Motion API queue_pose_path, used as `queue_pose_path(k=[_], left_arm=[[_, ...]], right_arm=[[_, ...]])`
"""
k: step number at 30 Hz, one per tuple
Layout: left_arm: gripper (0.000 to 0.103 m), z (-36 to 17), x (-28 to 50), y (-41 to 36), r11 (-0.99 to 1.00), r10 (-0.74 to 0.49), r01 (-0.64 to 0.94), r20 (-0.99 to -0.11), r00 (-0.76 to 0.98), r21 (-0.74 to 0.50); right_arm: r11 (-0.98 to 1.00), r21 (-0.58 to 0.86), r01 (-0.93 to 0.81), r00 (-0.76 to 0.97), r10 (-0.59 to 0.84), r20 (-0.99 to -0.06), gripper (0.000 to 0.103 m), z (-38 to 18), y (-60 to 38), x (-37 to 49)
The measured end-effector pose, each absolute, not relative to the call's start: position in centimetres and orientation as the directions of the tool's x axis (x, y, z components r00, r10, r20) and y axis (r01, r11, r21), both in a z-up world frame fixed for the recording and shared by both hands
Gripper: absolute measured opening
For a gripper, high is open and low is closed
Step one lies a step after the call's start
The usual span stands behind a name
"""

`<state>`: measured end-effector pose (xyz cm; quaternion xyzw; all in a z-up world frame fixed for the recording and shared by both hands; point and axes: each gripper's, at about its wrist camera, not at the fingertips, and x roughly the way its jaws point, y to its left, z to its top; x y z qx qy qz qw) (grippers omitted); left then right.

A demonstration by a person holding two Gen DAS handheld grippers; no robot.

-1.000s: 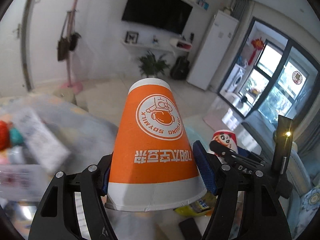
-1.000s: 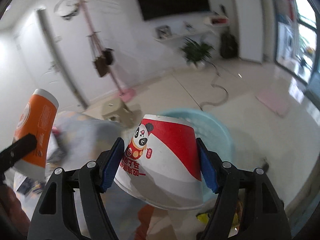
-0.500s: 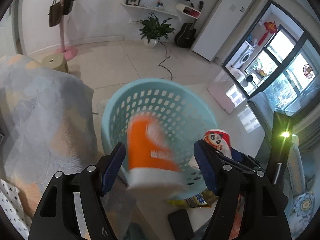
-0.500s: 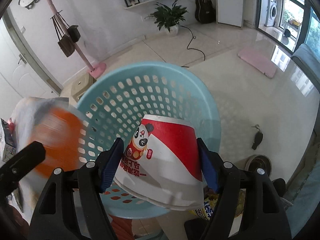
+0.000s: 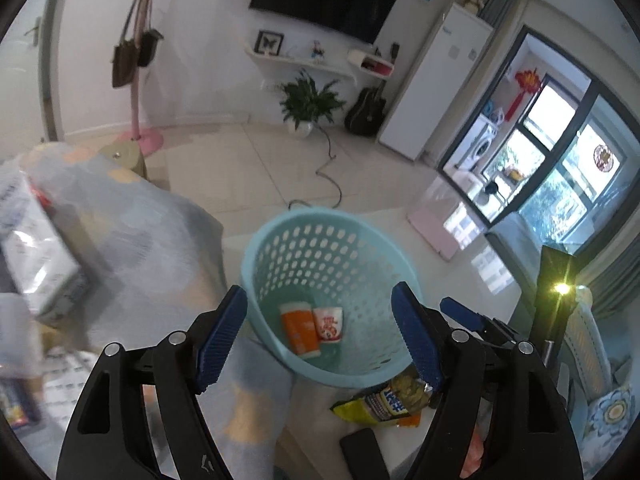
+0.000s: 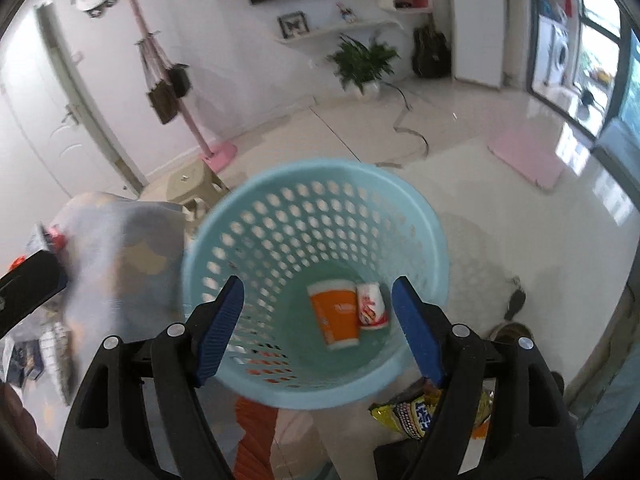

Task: Collect trash
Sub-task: 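Grasp the white milk carton with the left tool while the right tool grasps the heart-print bag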

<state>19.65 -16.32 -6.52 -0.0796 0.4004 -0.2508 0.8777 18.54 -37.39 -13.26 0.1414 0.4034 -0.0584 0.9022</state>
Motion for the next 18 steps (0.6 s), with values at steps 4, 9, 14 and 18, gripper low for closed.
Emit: queue_pose_path(k=[4, 9, 14, 18], left_arm=[[0.073, -3.8, 17.6, -13.2, 0.868, -0.496, 0.364, -0.609, 0.619, -0.337], [0.073, -1.4, 15.1, -8.2, 0.892, -0.448, 0.315, -0.558, 0.698, -0.323], [0.073, -0.4, 12.7, -1.9, 0.929, -0.353, 0.219, -0.540, 0.764, -0.299], [0.077, -0.7, 11.0, 3.5, 0.959, -0.247, 0.115, -0.558, 0.792, -0.260]], right_arm=[[0.972, 0.196, 0.132, 0.722, 0.041, -0.691, 0.073, -10.0, -34.1, 17.3], [0.981, 0.193, -0.026, 0.766, 0.143, -0.626, 0.073, -7.0, -28.7, 15.7], [0.974, 0.156, -0.165, 0.762, 0.227, -0.606, 0.073, -6.2, -23.4, 14.9], [0.957, 0.139, -0.256, 0.727, 0.285, -0.624, 0.072, -7.1, -19.3, 14.8]])
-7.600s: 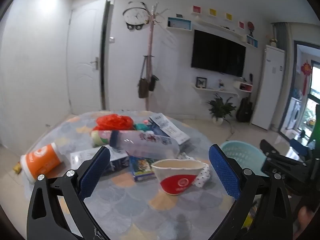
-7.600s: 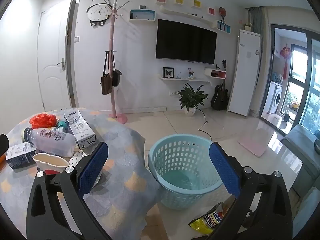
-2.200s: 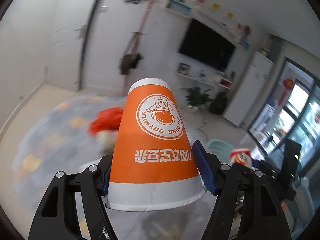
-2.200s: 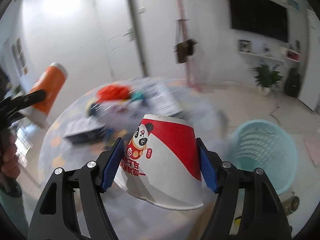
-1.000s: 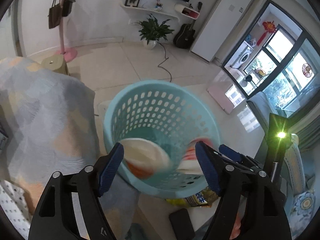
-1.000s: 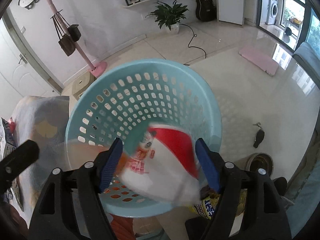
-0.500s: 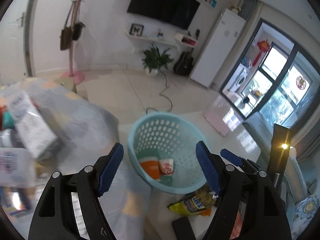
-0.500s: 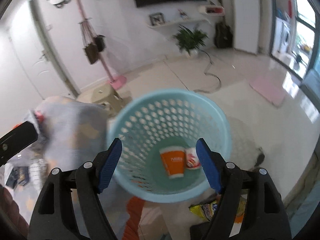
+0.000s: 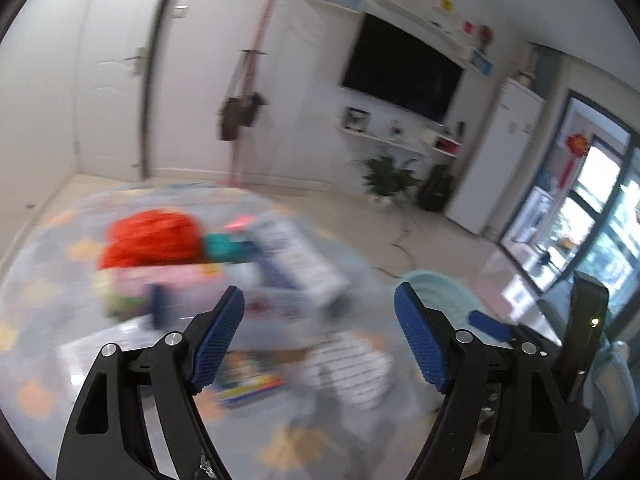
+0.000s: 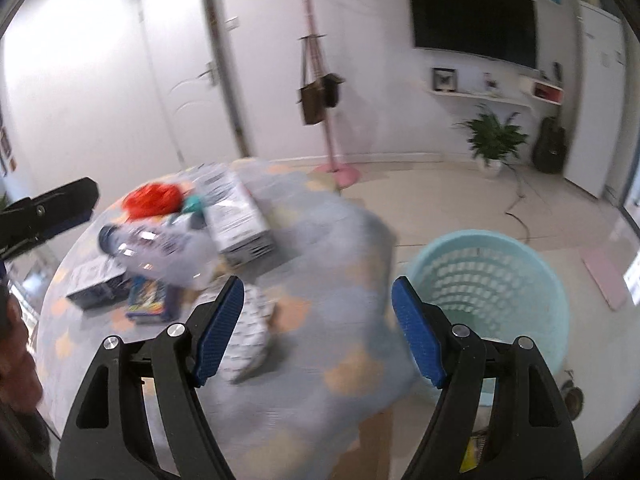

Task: Collect trash
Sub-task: 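Grasp the white milk carton with the left tool while the right tool grasps the heart-print bag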

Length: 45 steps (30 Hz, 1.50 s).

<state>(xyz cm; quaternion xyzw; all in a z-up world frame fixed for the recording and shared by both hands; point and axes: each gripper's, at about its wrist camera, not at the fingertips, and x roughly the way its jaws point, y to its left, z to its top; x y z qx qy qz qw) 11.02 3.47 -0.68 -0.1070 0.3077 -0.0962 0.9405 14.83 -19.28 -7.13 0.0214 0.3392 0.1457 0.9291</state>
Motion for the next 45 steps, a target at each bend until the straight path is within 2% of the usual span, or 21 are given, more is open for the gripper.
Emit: queue_pose_path(k=[4, 11, 15, 21, 25, 28, 30, 33, 40, 43, 45], left_arm=[[0.085, -1.7, 9.5, 9.2, 0.971, -0.100, -0.044, -0.566, 0.818, -0.236], [0.086, -4.3, 10.5, 17.6, 0.960, -0.021, -0.162, -0.637, 0.771, -0.228], [0.086, -5.8, 11.6, 20.1, 0.952, -0.074, -0.151, -0.678, 0.731, -0.267], [0.084, -7.7, 12.4, 19.7, 0.929, -0.258, -0.023, -0.694, 0.672, -0.368], [0.085, -7.9, 11.2, 17.9, 0.948, -0.259, 0.029, -0.715, 0.650, -0.318], [0.085, -7.8, 8.9, 17.0, 0.930, -0.336, 0.100, -0.710, 0.619, -0.353], [0.084, -7.9, 7.7, 16.2, 0.910, -0.399, 0.162, -0.702, 0.589, -0.382], [0.084, -7.6, 6.1, 14.1, 0.889, -0.457, 0.255, -0.707, 0.540, -0.380], [0.085, -8.1, 9.0, 10.2, 0.956, -0.286, 0.211, -0.798, 0.531, -0.203], [0.084, -9.2, 10.7, 8.5, 0.981, -0.174, 0.167, -0.835, 0.523, -0.100], [0.078, -9.7, 11.3, 8.1, 0.988, -0.125, 0.144, -0.842, 0.524, -0.057]], right_arm=[[0.942, 0.125, -0.311, 0.693, 0.315, -0.649, 0.068, -8.5, -16.5, 15.0], [0.934, 0.107, -0.340, 0.644, 0.314, -0.697, 0.068, -11.3, -13.4, 15.4], [0.929, 0.111, -0.353, 0.620, 0.321, -0.716, 0.068, -12.1, -12.7, 15.9], [0.920, 0.133, -0.370, 0.585, 0.342, -0.735, 0.068, -12.7, -12.6, 16.1], [0.914, 0.146, -0.380, 0.575, 0.357, -0.736, 0.068, -12.8, -12.4, 15.9], [0.907, 0.157, -0.391, 0.565, 0.371, -0.737, 0.067, -12.9, -12.3, 15.7], [0.905, 0.161, -0.395, 0.560, 0.376, -0.739, 0.059, -13.0, -12.1, 15.7], [0.898, 0.160, -0.409, 0.547, 0.382, -0.745, 0.054, -13.2, -11.8, 15.6], [0.888, 0.173, -0.425, 0.532, 0.400, -0.746, 0.054, -13.0, -12.0, 15.2], [0.890, 0.162, -0.427, 0.543, 0.396, -0.741, 0.054, -12.7, -12.3, 14.9], [0.891, 0.153, -0.428, 0.551, 0.391, -0.737, 0.054, -12.5, -12.3, 14.9]])
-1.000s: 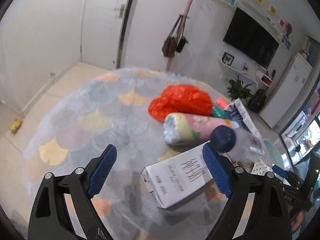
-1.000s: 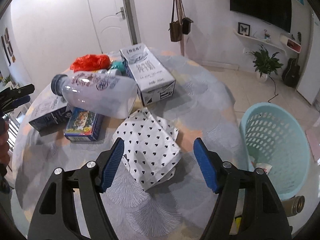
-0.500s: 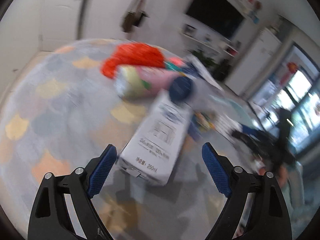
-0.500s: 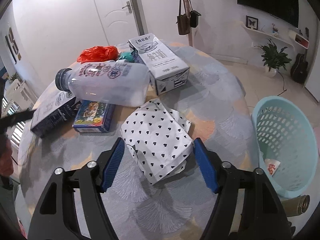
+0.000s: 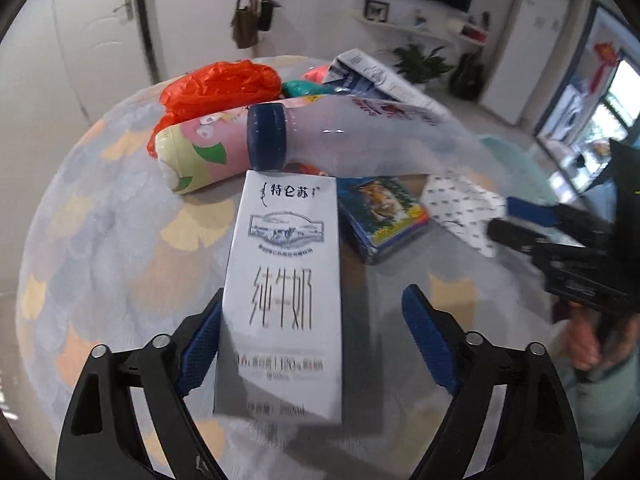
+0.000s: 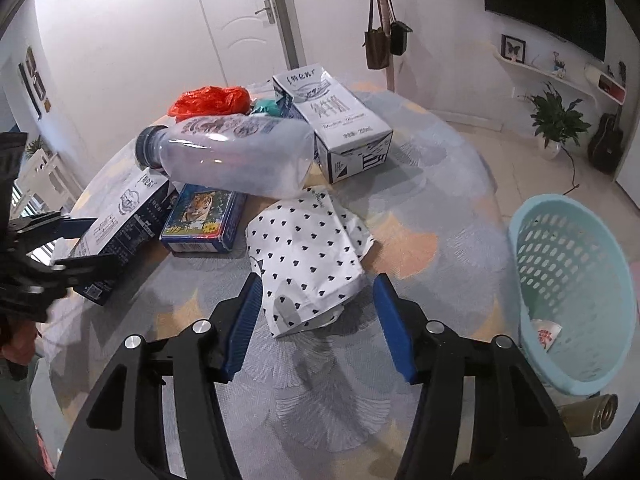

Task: Collect trash
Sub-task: 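Grasp the white milk carton with the left tool while the right tool grasps the heart-print bag, then carry the carton and bag over the basket and open both tools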

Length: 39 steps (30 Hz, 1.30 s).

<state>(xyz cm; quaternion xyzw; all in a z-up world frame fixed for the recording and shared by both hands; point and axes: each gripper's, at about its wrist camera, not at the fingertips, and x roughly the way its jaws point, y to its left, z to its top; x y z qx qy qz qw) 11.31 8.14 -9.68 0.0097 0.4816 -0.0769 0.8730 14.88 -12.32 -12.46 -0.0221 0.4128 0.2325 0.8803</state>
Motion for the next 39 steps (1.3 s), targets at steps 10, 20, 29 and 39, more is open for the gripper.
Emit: queue_pose_path(k=[10, 20, 29, 39], left_arm=[[0.059, -9.7, 10.7, 9.4, 0.997, -0.075, 0.042, -0.814, 0.576, -0.062], [0.059, -7.2, 6.3, 12.9, 0.972, -0.145, -0.044, -0.733, 0.665, -0.231], [0.059, -6.7, 6.6, 12.2, 0.959, -0.201, -0.007, -0.701, 0.684, -0.282], [0.059, -3.8, 6.6, 8.8, 0.952, -0.263, 0.093, -0.625, 0.735, -0.291]], right_arm=[[0.885, 0.138, -0.444, 0.535, 0.385, -0.752, 0.062, -12.6, -10.7, 16.4], [0.894, 0.070, -0.443, 0.545, 0.331, -0.771, 0.062, -13.7, -8.9, 16.8], [0.878, 0.067, -0.474, 0.545, 0.353, -0.761, 0.020, -13.3, -9.1, 14.8], [0.895, 0.150, -0.420, 0.596, 0.397, -0.698, 0.020, -9.9, -13.1, 13.6]])
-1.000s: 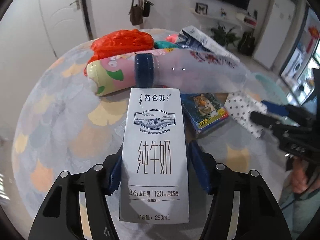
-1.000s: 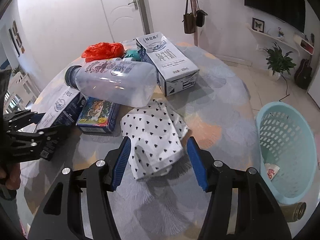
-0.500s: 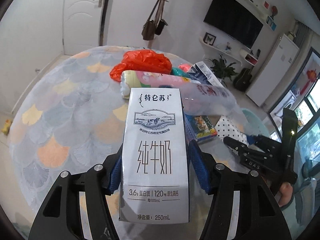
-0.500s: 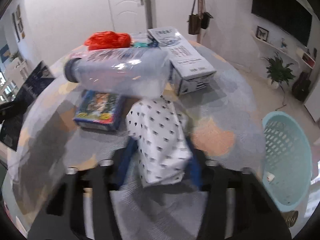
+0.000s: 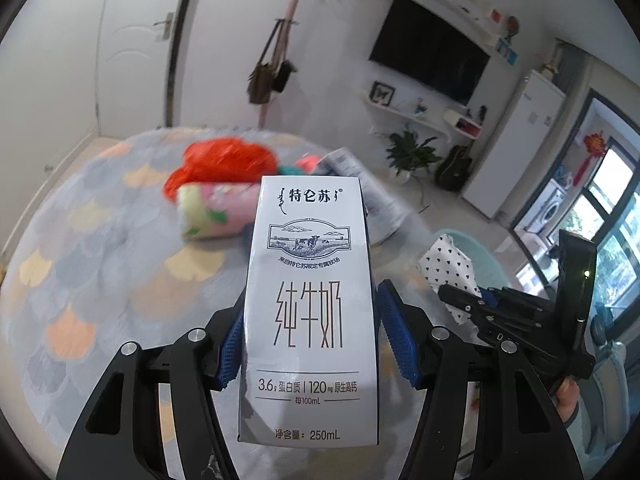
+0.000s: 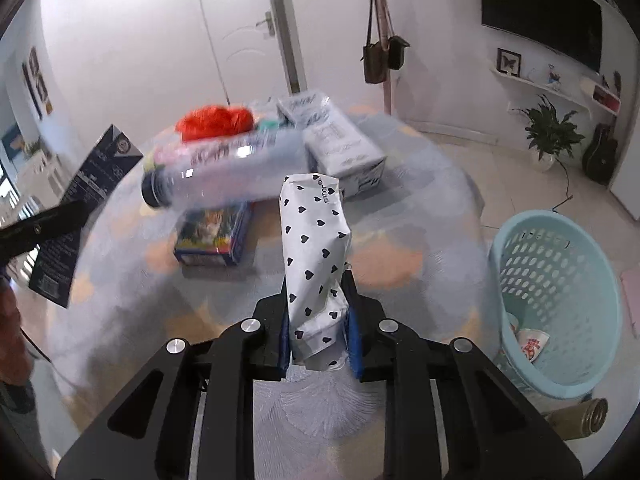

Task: Collect trash
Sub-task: 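Carry the carton and bag over the basket and open both tools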

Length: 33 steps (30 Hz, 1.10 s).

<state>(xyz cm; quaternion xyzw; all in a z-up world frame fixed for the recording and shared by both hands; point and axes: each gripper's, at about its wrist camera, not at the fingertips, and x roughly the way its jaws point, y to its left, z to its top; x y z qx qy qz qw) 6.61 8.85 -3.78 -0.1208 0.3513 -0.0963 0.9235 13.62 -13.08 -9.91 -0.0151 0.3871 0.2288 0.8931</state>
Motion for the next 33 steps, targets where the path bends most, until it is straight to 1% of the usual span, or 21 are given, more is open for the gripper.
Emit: queue_pose_path(k=[4, 8, 13, 18, 20, 24, 29, 33], left_arm=[[0.059, -2.2, 7.2, 6.4, 0.934, -0.325, 0.158, -0.580, 0.747, -0.319], [0.059, -0.6, 8.3, 3.0, 0.928, -0.358, 0.224, -0.552, 0.753, -0.297], [0.059, 1.6, 10.4, -2.1, 0.910, -0.411, 0.309, -0.517, 0.750, -0.275], [0.059, 1.9, 12.8, -6.8, 0.887, -0.462, 0.365, -0.522, 0.717, -0.285], [0.059, 1.4, 13.9, -8.9, 0.878, -0.479, 0.386, -0.531, 0.699, -0.283], [0.059, -0.2, 16.6, -12.8, 0.865, -0.500, 0.405, -0.561, 0.660, -0.295], [0.059, -4.1, 20.0, -17.1, 0.854, -0.518, 0.399, -0.620, 0.589, -0.334], [0.059, -7.1, 22.6, -19.7, 0.871, -0.487, 0.370, -0.669, 0.562, -0.323]], right_arm=[[0.907, 0.147, -0.395, 0.646, 0.388, -0.657, 0.020, -7.6, -14.9, 13.3], [0.926, 0.141, -0.350, 0.706, 0.360, -0.610, 0.020, -5.2, -17.7, 13.1], [0.956, 0.123, -0.264, 0.769, 0.286, -0.571, 0.020, -3.4, -21.5, 13.8], [0.984, 0.109, -0.139, 0.808, 0.176, -0.562, 0.020, -2.7, -26.2, 14.6], [0.986, 0.127, -0.108, 0.811, 0.161, -0.562, 0.020, -2.8, -28.0, 15.0], [0.981, 0.193, -0.018, 0.787, 0.133, -0.603, 0.020, -4.5, -32.3, 16.3], [0.967, 0.221, 0.129, 0.707, 0.067, -0.704, 0.020, -8.7, -37.0, 18.5], [0.950, 0.235, 0.205, 0.648, 0.048, -0.760, 0.020, -11.9, -39.4, 19.8]])
